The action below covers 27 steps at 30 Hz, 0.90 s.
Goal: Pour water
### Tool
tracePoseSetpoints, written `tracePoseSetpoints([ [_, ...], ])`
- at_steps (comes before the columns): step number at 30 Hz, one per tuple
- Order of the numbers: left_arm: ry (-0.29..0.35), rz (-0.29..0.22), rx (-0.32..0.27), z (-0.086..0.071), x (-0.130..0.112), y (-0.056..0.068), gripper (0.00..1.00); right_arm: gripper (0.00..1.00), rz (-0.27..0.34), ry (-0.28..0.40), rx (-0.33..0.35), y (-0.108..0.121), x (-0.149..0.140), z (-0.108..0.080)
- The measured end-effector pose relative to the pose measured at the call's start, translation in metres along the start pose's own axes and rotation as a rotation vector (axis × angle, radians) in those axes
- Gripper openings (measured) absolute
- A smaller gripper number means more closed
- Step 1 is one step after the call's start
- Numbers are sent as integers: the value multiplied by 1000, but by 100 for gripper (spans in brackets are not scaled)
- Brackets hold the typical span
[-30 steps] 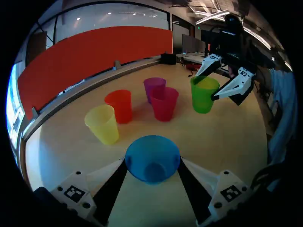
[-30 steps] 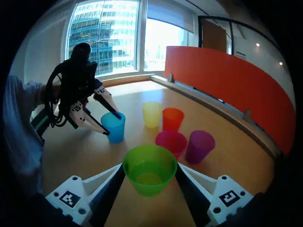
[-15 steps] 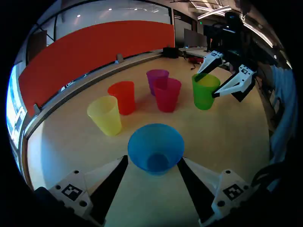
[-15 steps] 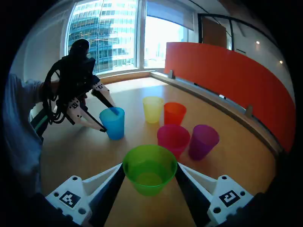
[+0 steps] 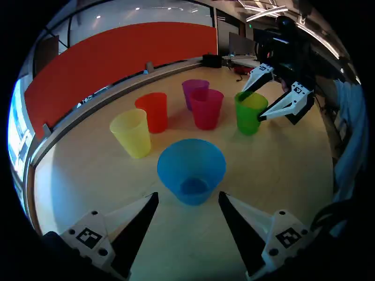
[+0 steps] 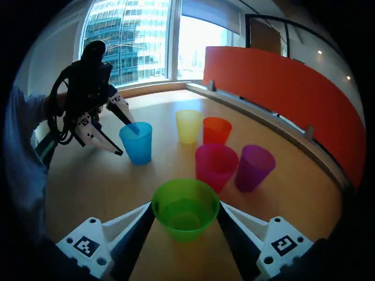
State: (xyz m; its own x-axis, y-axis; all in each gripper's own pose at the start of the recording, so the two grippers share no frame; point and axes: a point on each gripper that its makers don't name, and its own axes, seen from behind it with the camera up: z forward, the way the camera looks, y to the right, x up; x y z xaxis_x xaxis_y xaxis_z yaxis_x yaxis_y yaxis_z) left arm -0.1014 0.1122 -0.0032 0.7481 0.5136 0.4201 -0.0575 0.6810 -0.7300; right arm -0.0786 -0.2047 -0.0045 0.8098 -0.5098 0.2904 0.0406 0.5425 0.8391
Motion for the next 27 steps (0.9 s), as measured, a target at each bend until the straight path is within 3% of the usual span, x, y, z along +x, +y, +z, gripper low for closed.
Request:
tracePoseSetpoints([
  [15, -9, 6, -4, -3, -3, 7, 95, 94, 5, -1, -18, 2, -10, -2],
  [21, -14, -5, -1, -6, -3, 6, 95, 100, 2, -13, -41, 5, -17, -3],
  [27, -11, -13, 6, -14, -6, 5, 95, 100, 17, -6, -53, 5, -19, -12],
])
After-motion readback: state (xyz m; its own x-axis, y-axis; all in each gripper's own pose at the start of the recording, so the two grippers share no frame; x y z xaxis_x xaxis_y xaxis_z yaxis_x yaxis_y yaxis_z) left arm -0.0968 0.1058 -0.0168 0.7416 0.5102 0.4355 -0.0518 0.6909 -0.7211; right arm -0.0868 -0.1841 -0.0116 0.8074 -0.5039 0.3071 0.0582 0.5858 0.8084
